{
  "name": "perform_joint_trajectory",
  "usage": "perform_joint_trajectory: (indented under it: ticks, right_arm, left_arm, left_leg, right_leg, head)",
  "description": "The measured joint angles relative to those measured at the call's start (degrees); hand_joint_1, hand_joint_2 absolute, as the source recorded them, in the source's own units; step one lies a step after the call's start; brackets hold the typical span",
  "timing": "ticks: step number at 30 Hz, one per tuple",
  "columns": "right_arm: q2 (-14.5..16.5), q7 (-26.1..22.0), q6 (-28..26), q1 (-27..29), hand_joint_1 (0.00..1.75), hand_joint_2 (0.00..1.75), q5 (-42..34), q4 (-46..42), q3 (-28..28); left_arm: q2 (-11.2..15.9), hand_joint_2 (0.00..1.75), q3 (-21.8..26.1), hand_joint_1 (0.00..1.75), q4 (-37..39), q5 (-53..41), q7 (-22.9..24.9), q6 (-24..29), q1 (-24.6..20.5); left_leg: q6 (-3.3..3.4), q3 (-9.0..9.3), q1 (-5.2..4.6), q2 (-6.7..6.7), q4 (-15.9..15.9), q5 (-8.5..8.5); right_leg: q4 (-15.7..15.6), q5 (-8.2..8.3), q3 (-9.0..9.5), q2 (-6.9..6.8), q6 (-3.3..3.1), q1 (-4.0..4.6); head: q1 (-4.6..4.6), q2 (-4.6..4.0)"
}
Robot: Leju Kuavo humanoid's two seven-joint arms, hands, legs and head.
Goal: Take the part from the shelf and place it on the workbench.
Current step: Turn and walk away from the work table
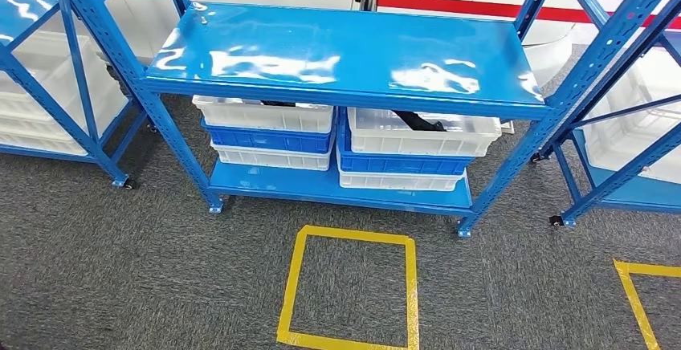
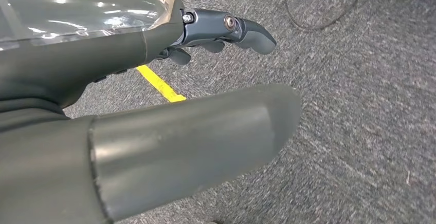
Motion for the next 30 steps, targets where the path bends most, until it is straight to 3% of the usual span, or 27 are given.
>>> perform_joint_trajectory:
  ticks: [2,3,5,8,10,13,14,16,18,20,22,24,26,28,30]
  right_arm:
    - [-0.09,-0.01,-0.03,0.06,0.0,0.0,0.01,-0.01,-0.22]
    - [-0.09,-0.01,-0.05,-0.01,0.0,0.0,0.01,-0.01,-0.32]
    - [-0.06,-0.04,-0.09,-0.2,0.0,0.0,0.07,-0.02,-0.48]
    - [0.0,-0.07,-0.13,-0.22,0.0,0.0,0.15,-0.01,-0.59]
    - [0.0,-0.07,-0.16,-0.22,0.0,0.0,0.15,-0.01,-0.62]
    - [0.01,-0.07,-0.21,-0.22,0.0,0.0,0.15,-0.01,-0.62]
    - [0.01,-0.07,-0.21,-0.18,0.0,0.0,0.15,0.0,-0.63]
    - [-0.01,-0.07,-0.21,-0.1,0.0,0.0,0.15,0.0,-0.66]
    - [0.02,-0.07,-0.22,-0.13,0.0,0.0,0.15,-0.01,-0.69]
    - [0.09,-0.07,-0.26,-0.29,0.0,0.0,0.15,-0.02,-0.71]
    - [0.11,-0.06,-0.37,-0.36,0.0,0.0,0.19,-0.01,-0.73]
    - [0.1,0.05,-0.55,-0.22,0.0,0.0,0.33,0.0,-0.8]
    - [0.1,0.3,-0.74,-0.15,0.0,0.0,0.67,0.0,-0.87]
    - [0.13,0.5,-0.87,-0.32,0.0,0.0,1.05,0.0,-0.88]
    - [0.11,0.64,-0.92,-0.38,0.0,0.0,1.27,0.0,-0.88]
  left_arm:
    - [-0.12,0.0,0.0,0.0,0.0,0.01,0.0,-0.01,0.0]
    - [-0.13,0.0,0.0,0.0,0.0,0.0,0.0,-0.01,0.0]
    - [-0.07,0.0,0.0,0.0,0.0,-0.01,0.0,0.0,0.0]
    - [0.01,0.0,0.0,0.0,0.0,-0.01,0.0,0.01,-0.09]
    - [-0.01,0.0,0.0,0.0,0.0,-0.02,-0.01,0.01,-0.13]
    - [0.01,0.0,-0.01,0.0,0.0,-0.03,0.0,0.01,-0.09]
    - [0.01,0.0,-0.01,0.0,0.0,-0.03,0.0,0.01,-0.07]
    - [0.01,0.0,0.0,0.0,0.0,-0.02,-0.01,0.01,0.0]
    - [0.02,0.0,0.02,0.0,0.0,-0.04,-0.02,-0.01,0.03]
    - [0.09,0.0,0.0,0.0,0.0,-0.11,-0.04,-0.02,0.01]
    - [0.14,0.0,-0.02,0.0,0.0,-0.23,-0.06,-0.04,-0.06]
    - [0.13,0.0,-0.01,0.0,0.0,-0.34,-0.07,-0.08,-0.17]
    - [0.1,0.0,-0.01,0.0,0.0,-0.45,-0.07,-0.11,-0.21]
    - [0.12,0.0,-0.01,0.0,0.0,-0.53,-0.05,-0.12,-0.11]
    - [0.15,0.0,-0.01,0.0,0.0,-0.54,0.01,-0.12,0.0]
  left_leg:
    - [-0.38,0.21,0.09,0.77,0.14,-0.22]
    - [-0.77,0.34,-0.03,1.19,0.38,-0.48]
    - [-1.54,0.64,-0.34,1.96,0.77,-1.05]
    - [-2.22,1.11,-0.15,2.9,0.97,-1.57]
    - [-2.81,0.26,0.28,2.04,3.42,-3.63]
    - [-3.51,-4.24,0.55,0.29,13.49,-9.29]
    - [-3.59,-5.66,0.56,0.17,16.34,-10.24]
    - [-3.5,-6.26,0.59,0.09,17.06,-9.12]
    - [-3.07,-3.24,0.68,-1.06,10.23,-4.63]
    - [-2.59,-0.05,0.77,-3.48,3.15,-1.73]
    - [-2.39,0.62,0.59,-4.42,1.4,-1.71]
    - [-1.96,0.75,0.43,-3.66,0.89,-1.44]
    - [-1.22,1.04,0.51,-2.89,0.08,-0.91]
    - [-0.8,1.1,0.44,-2.0,-0.29,-0.67]
    - [-0.72,0.97,0.25,-1.18,-0.26,-0.66]
  right_leg:
    - [-6.48,3.07,3.18,-0.84,1.22,-0.24]
    - [-10.46,4.74,5.08,-1.91,1.46,-0.26]
    - [-14.95,6.63,7.11,-3.26,0.84,-0.22]
    - [-15.28,7.03,7.27,-2.19,-0.71,-0.25]
    - [-15.36,7.3,7.53,-1.29,-1.5,-0.55]
    - [-15.34,7.51,7.38,-0.04,-2.04,-0.48]
    - [-15.33,7.53,7.31,0.43,-2.08,-0.44]
    - [-15.31,7.53,7.36,1.56,-2.07,-0.43]
    - [-15.32,7.52,7.6,3.06,-2.04,-0.47]
    - [-15.24,7.51,7.6,4.25,-1.86,-0.24]
    - [-15.28,7.63,7.17,5.04,-1.34,-0.14]
    - [-15.45,7.77,6.76,5.46,-0.6,-0.28]
    - [-13.64,6.71,5.69,3.67,-0.35,-0.15]
    - [-7.45,3.7,2.58,1.31,-0.82,0.02]
    - [-0.56,1.13,-0.76,0.72,-0.95,0.06]
  head:
    - [0.01,0.0]
    - [0.04,0.0]
    - [0.0,0.0]
    - [-0.15,0.0]
    - [-0.16,0.0]
    - [-0.19,0.0]
    - [-0.19,0.0]
    - [-0.19,0.0]
    - [-0.19,0.0]
    - [-0.16,0.0]
    - [-0.14,0.0]
    - [-0.13,0.0]
    - [-0.03,0.0]
    - [0.12,0.0]
    - [0.19,0.0]
